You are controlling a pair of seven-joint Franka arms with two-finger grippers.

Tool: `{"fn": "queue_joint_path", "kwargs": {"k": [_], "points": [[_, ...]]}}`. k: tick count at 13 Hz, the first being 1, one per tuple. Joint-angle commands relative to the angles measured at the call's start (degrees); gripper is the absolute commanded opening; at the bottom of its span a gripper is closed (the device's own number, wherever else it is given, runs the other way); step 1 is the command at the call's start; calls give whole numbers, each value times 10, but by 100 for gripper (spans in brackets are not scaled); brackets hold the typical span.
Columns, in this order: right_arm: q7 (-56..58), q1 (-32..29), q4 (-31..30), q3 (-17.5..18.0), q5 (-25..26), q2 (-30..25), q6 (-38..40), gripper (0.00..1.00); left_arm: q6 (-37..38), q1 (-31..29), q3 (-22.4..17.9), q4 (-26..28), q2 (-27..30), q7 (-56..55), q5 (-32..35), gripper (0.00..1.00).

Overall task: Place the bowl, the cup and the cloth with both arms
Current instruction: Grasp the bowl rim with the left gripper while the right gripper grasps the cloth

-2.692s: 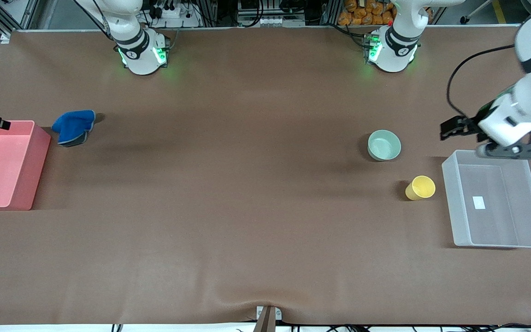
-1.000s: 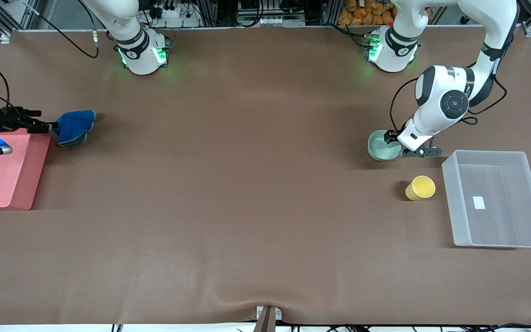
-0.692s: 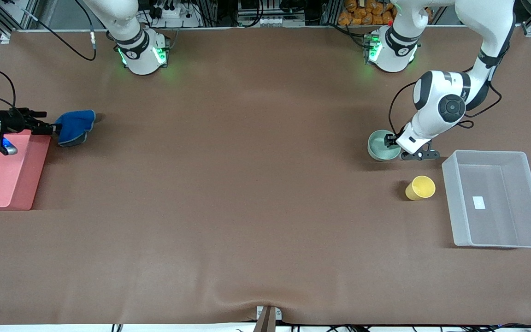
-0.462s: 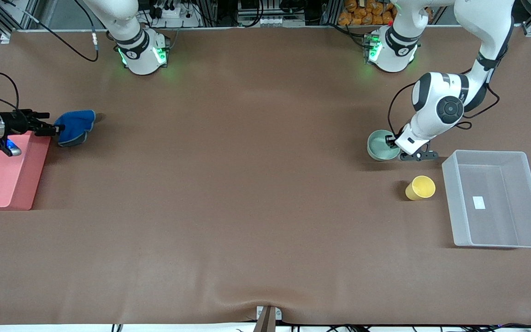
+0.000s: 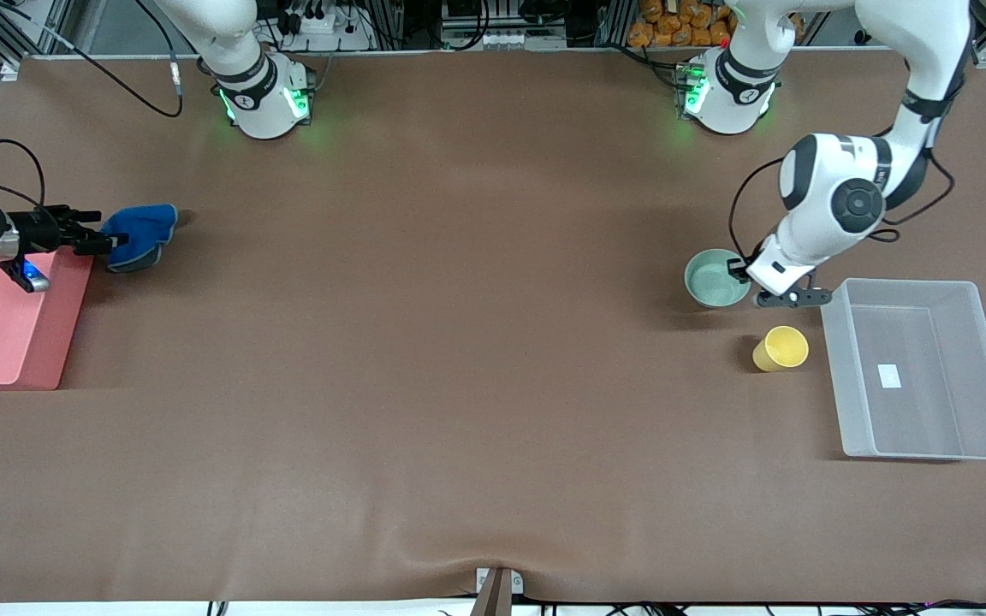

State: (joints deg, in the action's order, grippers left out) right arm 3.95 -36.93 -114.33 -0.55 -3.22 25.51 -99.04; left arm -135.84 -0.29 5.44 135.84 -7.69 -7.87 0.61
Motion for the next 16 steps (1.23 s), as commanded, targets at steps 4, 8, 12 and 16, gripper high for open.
{"fn": "queue_joint_path", "kwargs": {"k": [4, 8, 12, 16], "points": [[6, -13, 1, 8, -11, 7, -7, 100, 141, -9, -113, -159, 2, 135, 1, 0], [5, -10, 2, 8, -11, 7, -6, 18, 216, -16, -214, -282, -55, 256, -53, 0], [5, -9, 3, 9, -11, 3, -5, 0, 216, -32, -246, -355, -153, 281, -91, 0], [5, -2, 11, 13, -11, -26, 30, 0, 156, -44, -246, -372, -219, 331, -137, 0]]}}
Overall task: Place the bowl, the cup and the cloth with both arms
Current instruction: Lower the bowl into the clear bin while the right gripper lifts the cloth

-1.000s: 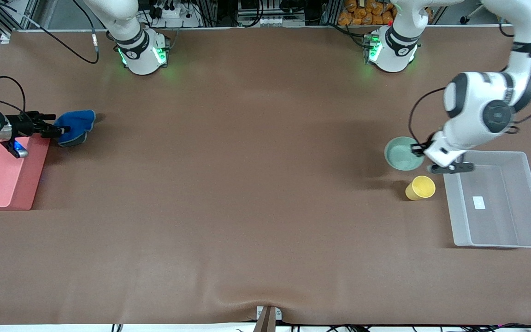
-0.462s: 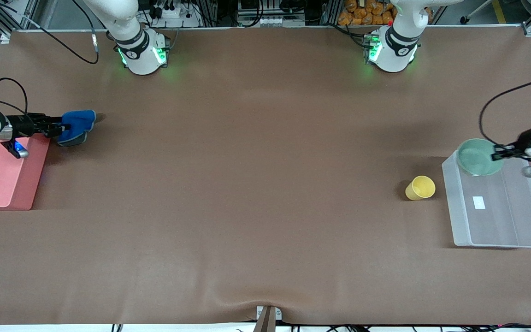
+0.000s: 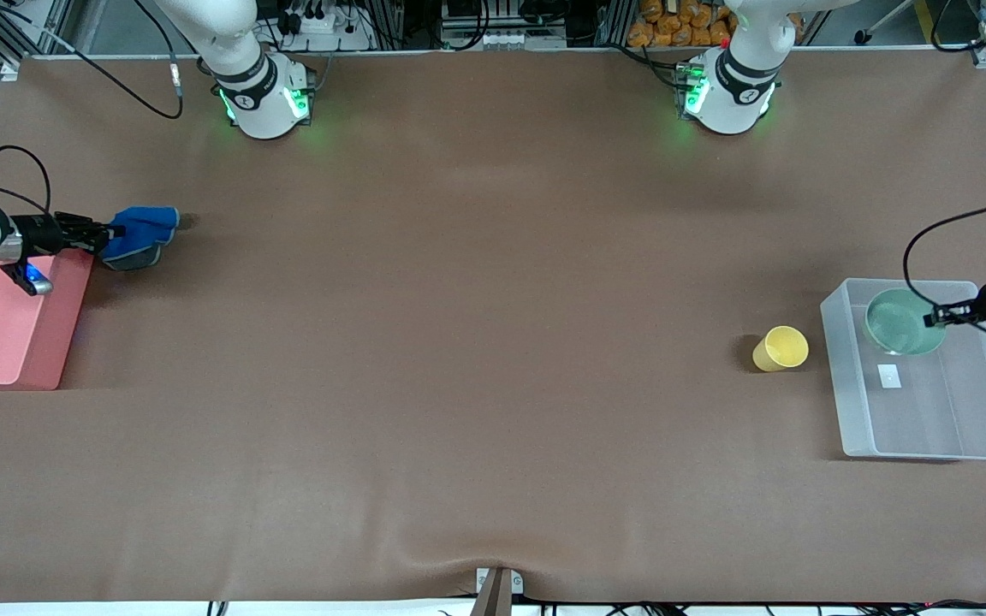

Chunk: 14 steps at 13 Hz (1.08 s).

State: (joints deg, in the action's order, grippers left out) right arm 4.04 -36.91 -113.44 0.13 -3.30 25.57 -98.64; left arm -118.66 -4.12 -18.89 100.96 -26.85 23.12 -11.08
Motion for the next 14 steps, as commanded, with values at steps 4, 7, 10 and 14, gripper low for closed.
{"fn": "queue_joint_path", "kwargs": {"k": [4, 7, 10, 14], "points": [[-3, 15, 25, 16, -10, -83, 90, 0, -69, -6, -3, -21, -67, 36, -46, 0], [-5, 43, 79, 16, -10, -104, 170, 0, -73, -18, -3, -14, -82, 71, -48, 0], [-5, 64, 134, 15, -5, -123, 244, 0, -93, -17, -2, 4, -91, 91, -48, 0], [2, 84, 205, 16, 21, -133, 294, 0, -92, -8, -3, -9, -91, 93, -40, 68]]}}
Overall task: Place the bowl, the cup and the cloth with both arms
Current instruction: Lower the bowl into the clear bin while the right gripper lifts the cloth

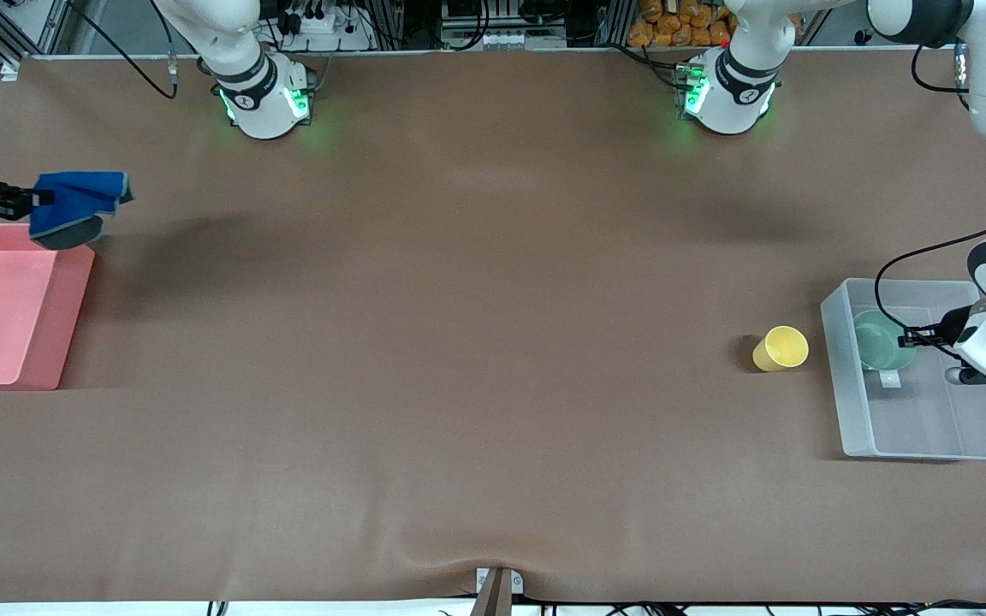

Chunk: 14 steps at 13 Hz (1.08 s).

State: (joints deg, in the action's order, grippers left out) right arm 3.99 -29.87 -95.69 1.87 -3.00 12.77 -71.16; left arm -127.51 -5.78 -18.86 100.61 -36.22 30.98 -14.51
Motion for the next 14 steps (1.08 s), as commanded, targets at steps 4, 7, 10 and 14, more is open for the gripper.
{"fn": "queue_joint_path", "kwargs": {"k": [4, 7, 10, 14], "points": [[37, 30, 74, -1, 63, -3, 26, 0, 24, 12, -4, -44, 26, 16, 1, 100], [89, 36, 90, -2, 128, 4, 11, 0, 103, 22, -4, -85, 54, 7, 5, 100], [158, 47, 92, -2, 205, 5, -30, 0, 131, 52, 0, -75, 98, -74, 24, 100], [235, 40, 99, -3, 264, 15, -91, 0, 133, 93, 18, -39, 133, -144, 33, 100]]}}
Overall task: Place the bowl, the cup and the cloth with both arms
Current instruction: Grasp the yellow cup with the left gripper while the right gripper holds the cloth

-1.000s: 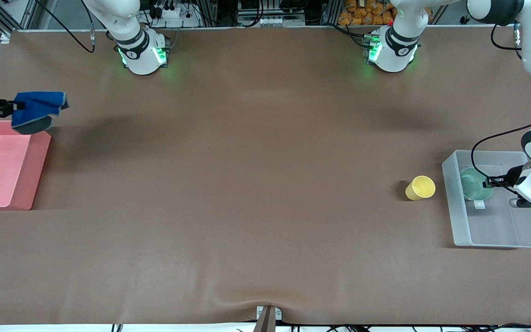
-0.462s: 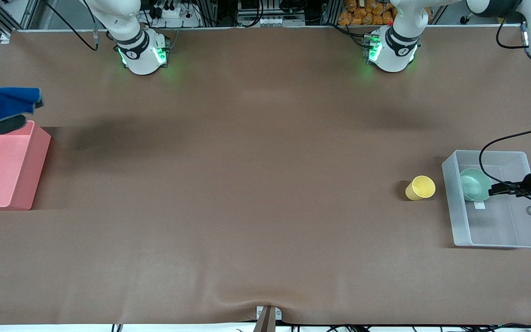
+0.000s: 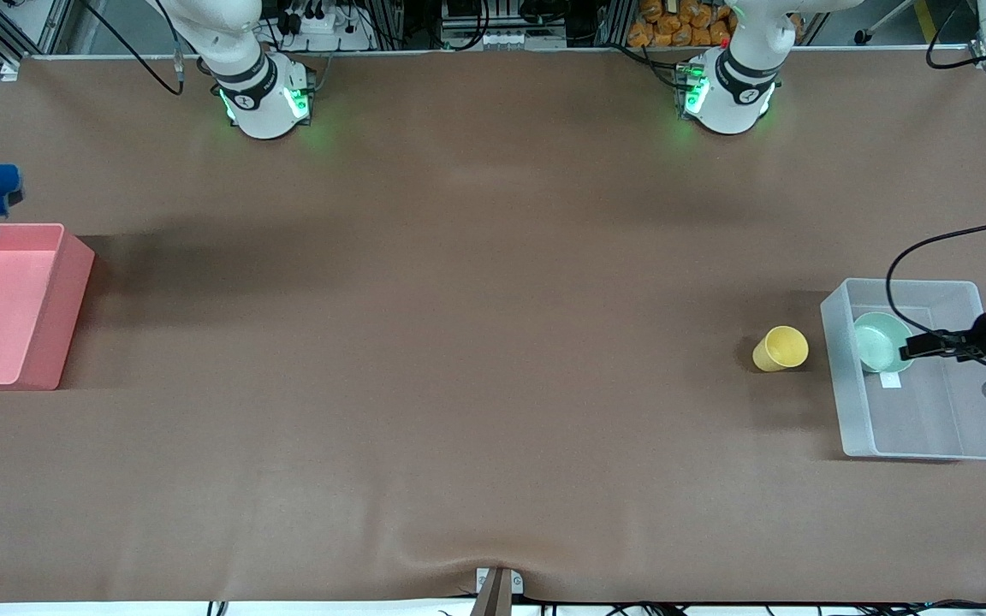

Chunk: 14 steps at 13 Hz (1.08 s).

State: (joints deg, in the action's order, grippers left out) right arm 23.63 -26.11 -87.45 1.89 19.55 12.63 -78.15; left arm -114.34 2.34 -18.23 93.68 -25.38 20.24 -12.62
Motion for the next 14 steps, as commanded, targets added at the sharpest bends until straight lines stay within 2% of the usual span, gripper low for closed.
{"fn": "queue_joint_path", "kwargs": {"k": [1, 3, 5, 8, 12, 14], "points": [[63, 0, 17, -4, 56, 24, -42, 0, -6, 13, 26, 36, 22, -55, 15, 100], [108, -2, 17, -6, 72, 38, -87, 0, -41, 13, 53, 65, 22, -79, 15, 100], [141, -10, 17, -7, 88, 51, -132, 0, -108, 13, 79, 99, 19, -119, 15, 100], [219, -18, 16, -7, 90, 75, -201, 0, -187, 21, 89, 144, 13, -135, 15, 100], [286, -21, 13, -7, 90, 90, -269, 0, -195, 27, 93, 169, 13, -147, 17, 100], [309, -30, 13, -7, 94, 97, -291, 0, -198, 23, 95, 195, 24, -148, 59, 100]]}}
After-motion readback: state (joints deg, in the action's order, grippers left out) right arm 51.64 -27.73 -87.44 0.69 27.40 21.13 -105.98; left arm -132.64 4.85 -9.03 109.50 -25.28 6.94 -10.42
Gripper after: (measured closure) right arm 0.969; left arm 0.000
